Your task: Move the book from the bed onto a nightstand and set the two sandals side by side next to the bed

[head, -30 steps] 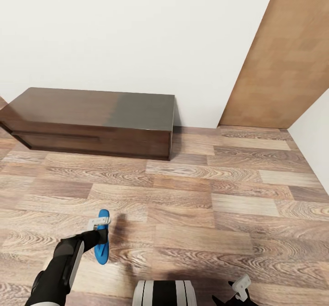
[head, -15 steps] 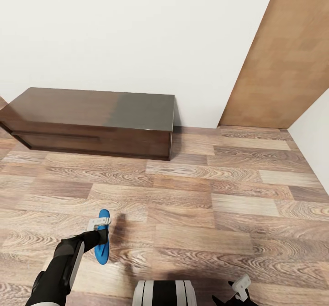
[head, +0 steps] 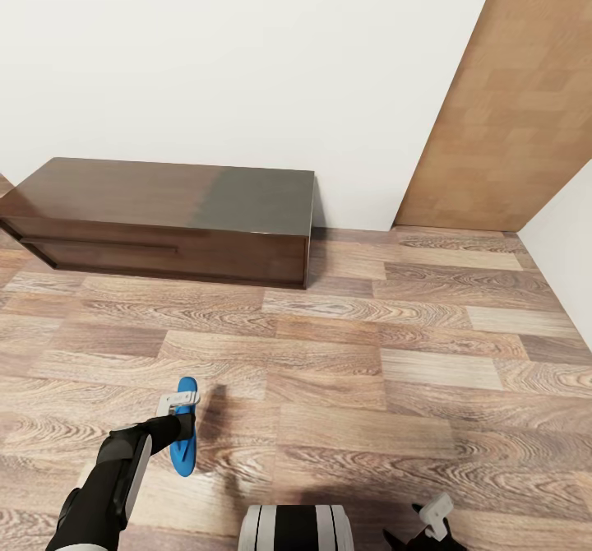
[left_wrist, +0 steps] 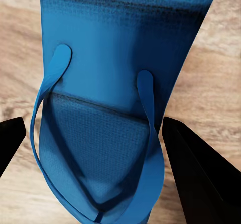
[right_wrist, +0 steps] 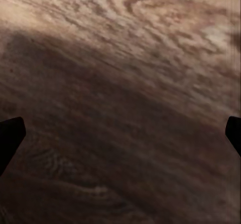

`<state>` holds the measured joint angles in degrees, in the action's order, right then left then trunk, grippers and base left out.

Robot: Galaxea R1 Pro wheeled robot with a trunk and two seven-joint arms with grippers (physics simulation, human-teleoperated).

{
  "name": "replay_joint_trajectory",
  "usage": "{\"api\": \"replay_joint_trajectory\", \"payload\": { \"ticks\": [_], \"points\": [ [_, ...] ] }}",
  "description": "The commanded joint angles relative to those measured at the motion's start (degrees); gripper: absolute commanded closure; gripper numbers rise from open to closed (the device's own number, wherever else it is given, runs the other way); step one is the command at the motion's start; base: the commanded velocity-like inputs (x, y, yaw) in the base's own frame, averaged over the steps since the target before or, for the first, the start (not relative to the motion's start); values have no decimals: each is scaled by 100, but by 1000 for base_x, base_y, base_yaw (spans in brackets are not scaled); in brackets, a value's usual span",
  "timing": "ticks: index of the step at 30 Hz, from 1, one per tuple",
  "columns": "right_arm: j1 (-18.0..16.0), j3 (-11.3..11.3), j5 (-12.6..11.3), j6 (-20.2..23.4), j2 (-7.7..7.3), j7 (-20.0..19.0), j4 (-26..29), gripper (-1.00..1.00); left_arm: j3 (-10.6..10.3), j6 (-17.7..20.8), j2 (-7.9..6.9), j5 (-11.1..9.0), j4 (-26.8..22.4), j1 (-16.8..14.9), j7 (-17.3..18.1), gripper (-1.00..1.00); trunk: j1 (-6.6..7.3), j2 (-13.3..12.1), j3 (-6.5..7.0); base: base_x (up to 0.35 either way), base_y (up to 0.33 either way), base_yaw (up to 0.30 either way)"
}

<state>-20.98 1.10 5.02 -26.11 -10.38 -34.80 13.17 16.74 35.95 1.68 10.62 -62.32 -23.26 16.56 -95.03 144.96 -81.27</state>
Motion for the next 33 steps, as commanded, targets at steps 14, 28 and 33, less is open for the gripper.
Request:
{"api": "replay_joint_trajectory", "payload": {
  "ticks": [14,28,33],
  "points": [
    [-2,159,-2080,-130,-357,-13,-17,-100,20,18,7,63,-7,-3,54,100,1,2,-4,0,0,0],
    [-2,198,-2347,-131,-393,7,-8,-100,35,-394,-83,77,1147,11,51,100,1,2,-4,0,0,0],
    [-2,205,-2354,-131,-465,8,-7,-100,39,-1314,-228,63,1727,14,50,100,1,2,-4,0,0,0]
  ]
}}
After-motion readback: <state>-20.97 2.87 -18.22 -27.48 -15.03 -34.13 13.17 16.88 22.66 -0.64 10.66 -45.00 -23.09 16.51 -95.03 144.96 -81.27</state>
